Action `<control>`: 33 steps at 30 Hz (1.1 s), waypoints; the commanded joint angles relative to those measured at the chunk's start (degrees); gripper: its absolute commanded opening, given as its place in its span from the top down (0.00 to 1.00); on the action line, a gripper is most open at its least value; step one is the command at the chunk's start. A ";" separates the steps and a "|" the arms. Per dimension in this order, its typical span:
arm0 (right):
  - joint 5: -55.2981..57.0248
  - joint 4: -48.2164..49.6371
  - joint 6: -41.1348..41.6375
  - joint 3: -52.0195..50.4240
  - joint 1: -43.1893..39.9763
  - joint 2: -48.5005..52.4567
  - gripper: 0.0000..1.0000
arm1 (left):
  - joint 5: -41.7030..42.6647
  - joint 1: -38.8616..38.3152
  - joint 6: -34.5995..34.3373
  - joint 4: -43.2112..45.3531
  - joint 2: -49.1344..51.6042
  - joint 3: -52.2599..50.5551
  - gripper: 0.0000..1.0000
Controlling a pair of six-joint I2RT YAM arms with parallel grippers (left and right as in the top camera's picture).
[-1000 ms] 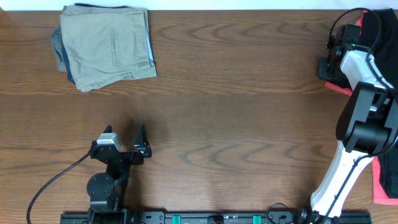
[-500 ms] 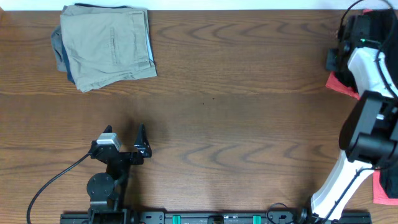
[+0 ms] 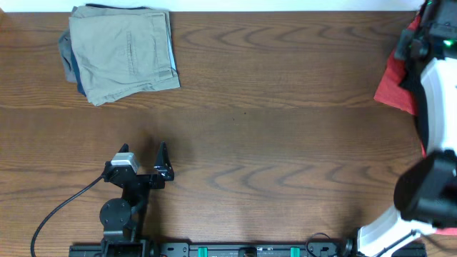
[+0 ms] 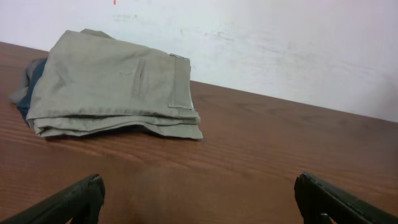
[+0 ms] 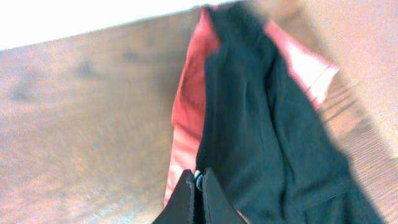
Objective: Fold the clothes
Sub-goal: 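Lift the black shirt with the right gripper and drag it toward table center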
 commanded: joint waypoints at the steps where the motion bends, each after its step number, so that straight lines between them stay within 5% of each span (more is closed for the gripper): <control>1: 0.04 1.64 1.88 0.81 3.43 -10.21 0.99 | 0.81 0.20 0.76 -1.97 -0.37 -0.94 0.02; 13: -6.36 10.19 1.84 0.81 27.61 -31.50 0.99 | 0.81 0.20 0.76 -1.97 -0.37 -0.94 0.02; 23: -15.23 6.16 1.86 0.79 49.88 -22.80 0.99 | 0.81 0.20 0.76 -1.97 -0.37 -0.94 0.02; 33: -15.19 1.33 3.76 0.76 54.58 -19.69 0.99 | 0.81 0.20 0.76 -1.97 -0.37 -0.94 0.02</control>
